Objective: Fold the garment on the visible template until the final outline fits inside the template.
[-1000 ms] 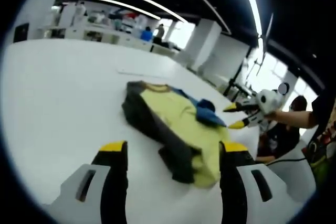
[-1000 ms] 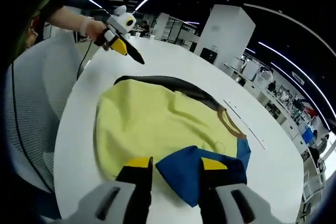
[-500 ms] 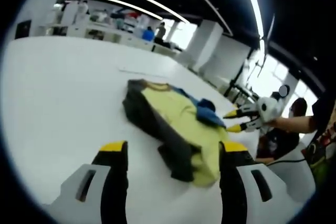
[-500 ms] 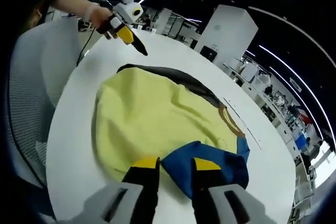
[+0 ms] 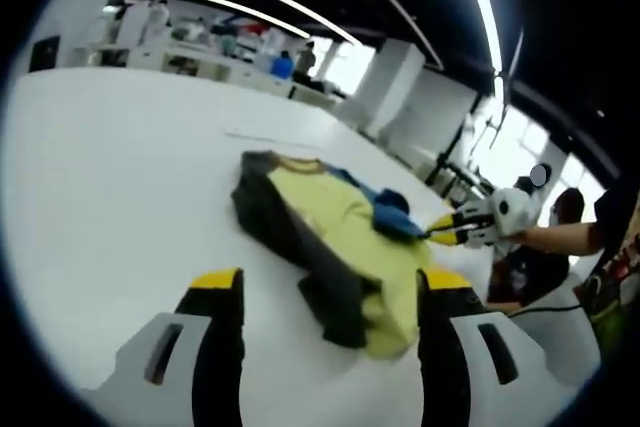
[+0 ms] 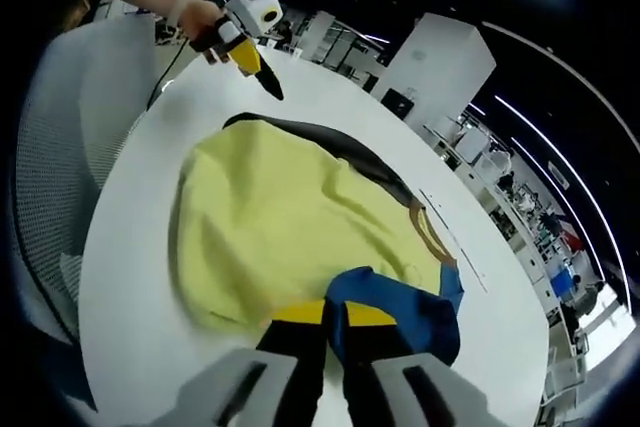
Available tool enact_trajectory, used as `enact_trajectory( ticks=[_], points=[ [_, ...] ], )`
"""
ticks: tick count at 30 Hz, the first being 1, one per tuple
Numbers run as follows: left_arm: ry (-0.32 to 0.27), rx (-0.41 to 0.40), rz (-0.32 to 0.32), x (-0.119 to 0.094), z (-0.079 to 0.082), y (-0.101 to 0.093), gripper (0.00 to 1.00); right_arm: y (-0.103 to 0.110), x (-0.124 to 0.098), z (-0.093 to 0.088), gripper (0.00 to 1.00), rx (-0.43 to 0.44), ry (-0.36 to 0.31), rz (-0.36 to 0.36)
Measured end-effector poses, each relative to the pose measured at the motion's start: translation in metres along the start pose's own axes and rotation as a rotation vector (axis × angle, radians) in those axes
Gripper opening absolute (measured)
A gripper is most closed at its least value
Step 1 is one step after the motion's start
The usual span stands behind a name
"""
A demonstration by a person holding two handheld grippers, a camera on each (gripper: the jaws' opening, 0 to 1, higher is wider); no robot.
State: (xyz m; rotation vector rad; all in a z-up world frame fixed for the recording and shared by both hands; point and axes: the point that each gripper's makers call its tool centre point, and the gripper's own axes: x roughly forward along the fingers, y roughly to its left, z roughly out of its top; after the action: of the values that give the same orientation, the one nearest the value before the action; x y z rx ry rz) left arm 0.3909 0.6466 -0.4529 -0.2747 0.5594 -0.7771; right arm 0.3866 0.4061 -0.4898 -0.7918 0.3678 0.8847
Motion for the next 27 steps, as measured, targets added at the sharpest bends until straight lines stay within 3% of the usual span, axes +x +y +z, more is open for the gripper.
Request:
enact_trajectory(
  ticks=[14,20,24,27],
  points=[
    [0.003,-0.003,0.003,-0.001,-0.002,0.001,0.66,-0.009,0.0,-0.002,0.0,0.028,0.008,-0.009],
    [0.005,-0.004,0.002,0.0,-0.002,0.002,0.65,-0.021,-0.005,-0.004,0.0,0.175,0.003,-0.02],
    [0.005,0.0,0.002,-0.001,-0.001,0.002,0.65,-0.041,-0.013,-0.001,0.0,0.315,-0.018,-0.044],
    [0.004,-0.005,0.002,-0.001,-0.001,0.003,0.65,-0.058,-0.021,-0.002,0.0,0.356,-0.028,-0.065]
  ],
)
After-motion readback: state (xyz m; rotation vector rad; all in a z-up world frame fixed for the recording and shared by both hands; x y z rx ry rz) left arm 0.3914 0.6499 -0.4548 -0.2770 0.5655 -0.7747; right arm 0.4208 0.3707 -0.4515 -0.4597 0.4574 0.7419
